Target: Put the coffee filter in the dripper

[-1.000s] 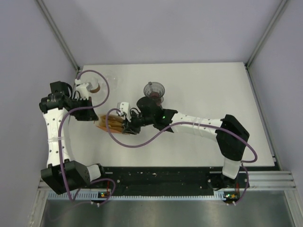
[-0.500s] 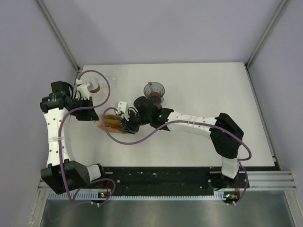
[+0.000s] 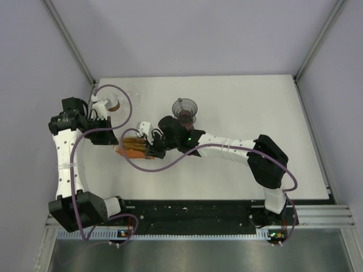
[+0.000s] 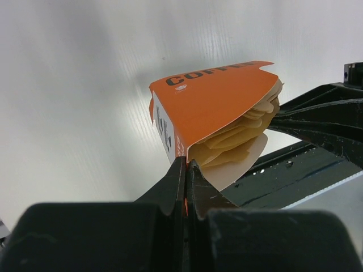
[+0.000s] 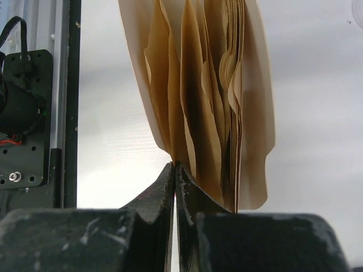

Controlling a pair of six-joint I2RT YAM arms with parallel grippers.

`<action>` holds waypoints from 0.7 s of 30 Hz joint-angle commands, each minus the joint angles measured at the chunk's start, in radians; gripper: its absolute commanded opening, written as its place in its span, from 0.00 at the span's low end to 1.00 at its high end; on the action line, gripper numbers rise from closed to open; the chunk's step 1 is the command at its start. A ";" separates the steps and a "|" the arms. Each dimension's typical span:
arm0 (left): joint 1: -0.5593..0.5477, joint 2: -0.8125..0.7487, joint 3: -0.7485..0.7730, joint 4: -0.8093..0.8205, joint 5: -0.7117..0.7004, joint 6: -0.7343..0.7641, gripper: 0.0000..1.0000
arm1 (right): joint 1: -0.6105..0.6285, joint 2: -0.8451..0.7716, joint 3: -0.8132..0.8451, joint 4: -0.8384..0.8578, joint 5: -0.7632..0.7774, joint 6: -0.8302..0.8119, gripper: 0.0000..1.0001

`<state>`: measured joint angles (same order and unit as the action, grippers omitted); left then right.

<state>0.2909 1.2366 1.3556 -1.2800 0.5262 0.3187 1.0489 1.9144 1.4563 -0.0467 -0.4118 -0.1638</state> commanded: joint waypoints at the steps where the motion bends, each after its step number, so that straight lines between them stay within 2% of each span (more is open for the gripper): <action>1: -0.007 0.026 -0.012 0.027 -0.015 -0.013 0.00 | -0.004 -0.035 0.044 0.016 -0.002 -0.006 0.00; 5: -0.007 0.035 -0.009 0.034 -0.058 -0.017 0.00 | -0.007 -0.072 0.021 0.013 0.007 -0.008 0.00; 7: -0.007 0.032 -0.010 0.038 -0.046 -0.013 0.00 | -0.007 -0.071 0.021 0.016 0.005 -0.008 0.10; 9: -0.009 0.027 -0.010 0.033 -0.028 -0.012 0.00 | -0.006 -0.054 0.035 0.016 -0.005 -0.003 0.14; 21: -0.009 0.003 -0.019 0.031 -0.017 -0.012 0.00 | -0.004 0.018 0.090 0.004 -0.065 0.015 0.16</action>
<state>0.2867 1.2667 1.3426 -1.2663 0.4824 0.3119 1.0489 1.9091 1.5009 -0.0528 -0.4351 -0.1623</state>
